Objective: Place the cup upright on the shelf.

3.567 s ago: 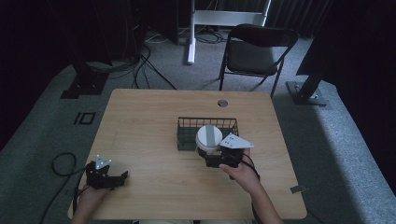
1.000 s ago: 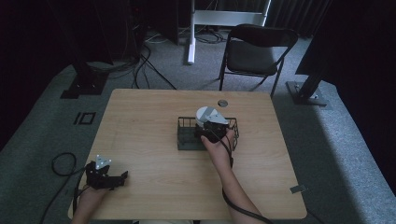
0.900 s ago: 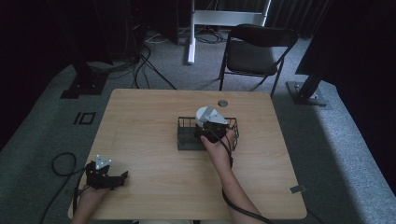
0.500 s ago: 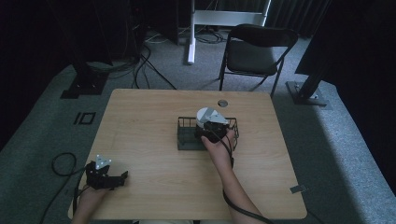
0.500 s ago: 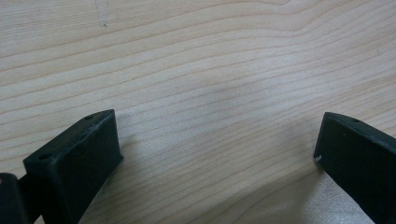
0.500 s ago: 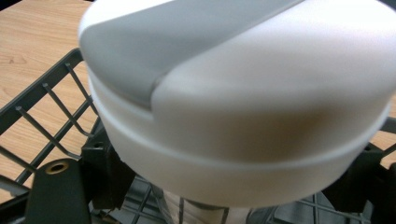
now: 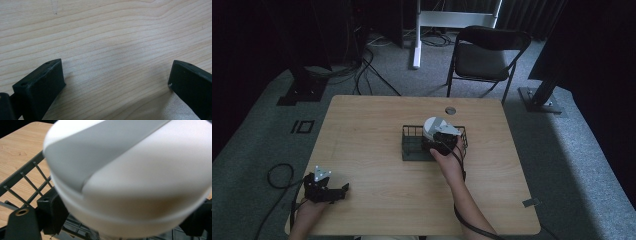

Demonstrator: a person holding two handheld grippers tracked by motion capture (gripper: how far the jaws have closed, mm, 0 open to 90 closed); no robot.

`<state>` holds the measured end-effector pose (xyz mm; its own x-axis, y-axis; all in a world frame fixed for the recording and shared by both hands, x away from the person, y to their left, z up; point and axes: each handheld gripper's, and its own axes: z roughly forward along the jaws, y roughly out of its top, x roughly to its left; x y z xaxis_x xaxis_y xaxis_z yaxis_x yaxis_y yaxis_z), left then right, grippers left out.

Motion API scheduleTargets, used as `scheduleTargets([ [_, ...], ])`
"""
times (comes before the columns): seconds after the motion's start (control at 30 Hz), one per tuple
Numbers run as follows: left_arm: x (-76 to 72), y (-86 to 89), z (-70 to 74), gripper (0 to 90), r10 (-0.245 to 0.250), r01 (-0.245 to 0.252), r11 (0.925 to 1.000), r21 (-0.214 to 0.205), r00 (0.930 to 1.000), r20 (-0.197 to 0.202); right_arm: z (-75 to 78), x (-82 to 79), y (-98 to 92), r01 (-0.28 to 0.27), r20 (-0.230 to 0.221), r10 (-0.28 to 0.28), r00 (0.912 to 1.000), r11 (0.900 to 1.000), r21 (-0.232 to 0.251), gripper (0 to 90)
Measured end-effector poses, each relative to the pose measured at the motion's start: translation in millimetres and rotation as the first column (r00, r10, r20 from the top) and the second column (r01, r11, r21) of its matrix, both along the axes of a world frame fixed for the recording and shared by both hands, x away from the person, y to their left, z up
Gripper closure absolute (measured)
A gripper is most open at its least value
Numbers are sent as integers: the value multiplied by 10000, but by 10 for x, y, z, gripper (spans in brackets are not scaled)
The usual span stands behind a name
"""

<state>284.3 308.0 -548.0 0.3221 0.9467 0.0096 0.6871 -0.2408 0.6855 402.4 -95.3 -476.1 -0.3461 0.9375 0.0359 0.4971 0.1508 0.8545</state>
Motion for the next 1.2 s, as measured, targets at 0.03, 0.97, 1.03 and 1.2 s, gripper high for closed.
scheduleTargets([
  [0.03,0,0,0,5,-1,1,10000,1,10000,2,-5,-5,-3,13,-22,-13,10000,10000,60,128],
  [0.97,0,0,0,5,-1,1,10000,1,10000,4,3,-185,-232,-912,896,885,9920,9955,264,125],
  [1.03,0,0,0,5,-1,1,10000,-2,10000,3,12,-205,-245,-962,927,932,9913,9950,280,124],
  [1.2,0,0,0,5,-2,2,10000,2,10000,0,27,-273,-270,-1142,1009,1111,9887,9931,254,124],
])
